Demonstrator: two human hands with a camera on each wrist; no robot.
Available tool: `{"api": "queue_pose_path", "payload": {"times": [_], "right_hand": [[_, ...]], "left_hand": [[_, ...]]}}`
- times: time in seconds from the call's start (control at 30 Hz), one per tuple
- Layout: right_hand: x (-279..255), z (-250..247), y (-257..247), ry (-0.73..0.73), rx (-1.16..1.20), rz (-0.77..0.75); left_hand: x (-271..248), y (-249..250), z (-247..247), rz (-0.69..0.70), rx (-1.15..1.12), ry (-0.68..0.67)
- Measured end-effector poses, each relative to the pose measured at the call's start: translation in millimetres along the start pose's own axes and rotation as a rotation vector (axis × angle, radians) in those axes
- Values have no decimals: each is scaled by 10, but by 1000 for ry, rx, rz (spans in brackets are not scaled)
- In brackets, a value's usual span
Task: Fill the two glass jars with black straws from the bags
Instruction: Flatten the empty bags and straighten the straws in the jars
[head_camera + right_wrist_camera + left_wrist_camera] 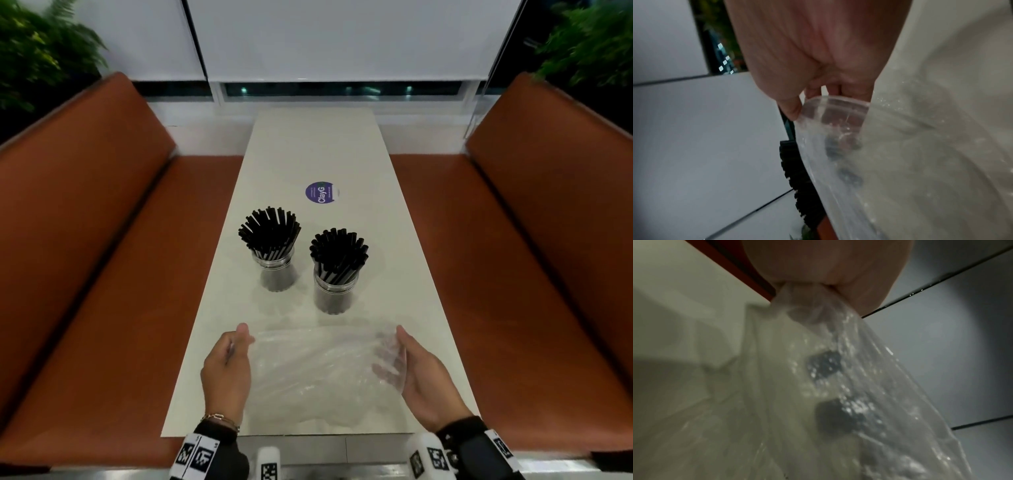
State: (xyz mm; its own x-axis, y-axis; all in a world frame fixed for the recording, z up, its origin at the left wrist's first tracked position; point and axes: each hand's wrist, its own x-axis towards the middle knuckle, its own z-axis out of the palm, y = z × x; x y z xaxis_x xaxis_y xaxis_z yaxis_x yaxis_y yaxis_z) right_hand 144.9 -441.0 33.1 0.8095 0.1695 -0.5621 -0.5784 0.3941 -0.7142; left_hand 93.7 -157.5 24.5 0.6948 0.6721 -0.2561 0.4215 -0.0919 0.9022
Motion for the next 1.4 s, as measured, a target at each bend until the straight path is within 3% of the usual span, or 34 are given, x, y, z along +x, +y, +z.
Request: {"api": "queue_pose_path", "payload": {"times": [0.13,0.27,0.37,0.43,0.5,0.63,0.7,0.8,0.87,1.0,1.07,1.13,1.2,1.3,1.4], "right_hand": [[-72,-7,-92,-145,10,67],[-110,-116,-133,-317,-127,-108],[-104,-196,-143,-444,-212,-149],[-82,-180,-100,-377,-320,-167],[-64,-144,-74,-206,-372,-208],[-58,-181,-14,73,-196,-211],[-71,-199,64,67,-138,-103],[-148,-216,214,-52,-59,128],[-203,-243,319,-102,-108,211],[-261,-250,528,-84,-156,255],[-252,-220,590,-29,-161,242],[-248,-171,637,-7,-155,246],[-279,-113,693,-23,-154,286],[-307,-110,734,-83,-227,349],[-280,-295,560,-94,-385,270]], "left_hand": [[-8,41,-68,-25,-89,-52],[11,2,-102,-36,-129,-85],[9,-26,-104,-33,-118,-77],[9,-52,-106,-30,-102,-90],[13,-77,-131,-16,-95,-111],[46,-106,-167,-21,-159,-97],[19,-113,-106,-38,-174,-90],[37,-127,-22,-154,-254,-75],[78,-129,-33,-232,-295,-109],[16,-194,-186,-444,-470,-400],[-90,-275,-223,-482,-404,-500],[-218,-367,-165,-449,-283,-492],[-341,-443,-45,-387,-215,-384],[-397,-534,64,-185,-72,-213],[-224,-652,-111,14,85,-102]]}}
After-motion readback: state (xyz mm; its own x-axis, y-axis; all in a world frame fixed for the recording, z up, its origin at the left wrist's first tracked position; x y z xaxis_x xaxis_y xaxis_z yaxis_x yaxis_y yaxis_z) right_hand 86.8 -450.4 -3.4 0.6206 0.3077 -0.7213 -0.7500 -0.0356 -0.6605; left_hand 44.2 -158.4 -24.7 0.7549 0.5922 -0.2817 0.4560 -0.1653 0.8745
